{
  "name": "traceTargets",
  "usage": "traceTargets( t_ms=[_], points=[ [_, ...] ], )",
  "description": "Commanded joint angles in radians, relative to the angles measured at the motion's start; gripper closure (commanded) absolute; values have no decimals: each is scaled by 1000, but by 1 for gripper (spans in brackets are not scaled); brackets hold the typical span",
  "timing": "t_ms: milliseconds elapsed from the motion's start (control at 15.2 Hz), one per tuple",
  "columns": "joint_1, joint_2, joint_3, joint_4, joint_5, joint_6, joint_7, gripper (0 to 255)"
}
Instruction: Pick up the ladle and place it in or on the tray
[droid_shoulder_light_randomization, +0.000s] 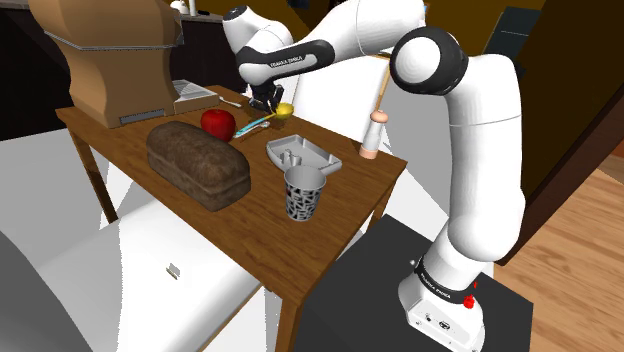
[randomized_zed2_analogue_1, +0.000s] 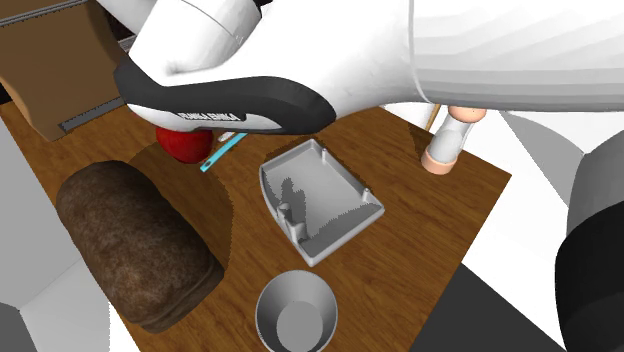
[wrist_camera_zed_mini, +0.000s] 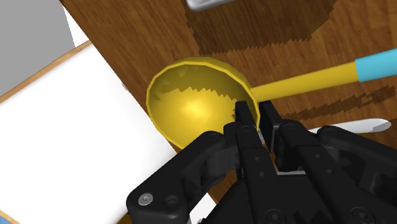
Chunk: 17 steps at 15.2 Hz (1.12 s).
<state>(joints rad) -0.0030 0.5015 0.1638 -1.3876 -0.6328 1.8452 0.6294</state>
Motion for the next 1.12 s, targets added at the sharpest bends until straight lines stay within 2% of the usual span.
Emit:
traceTargets(
  t_ms=[0, 792, 1056],
  points=[
    [1, -7, 1, 15, 4, -19, -12, 255],
    [13, -13, 5, 152, 21, -144, -83, 255],
    [-22, -214, 15, -120, 42, -75, -56, 255]
  ],
)
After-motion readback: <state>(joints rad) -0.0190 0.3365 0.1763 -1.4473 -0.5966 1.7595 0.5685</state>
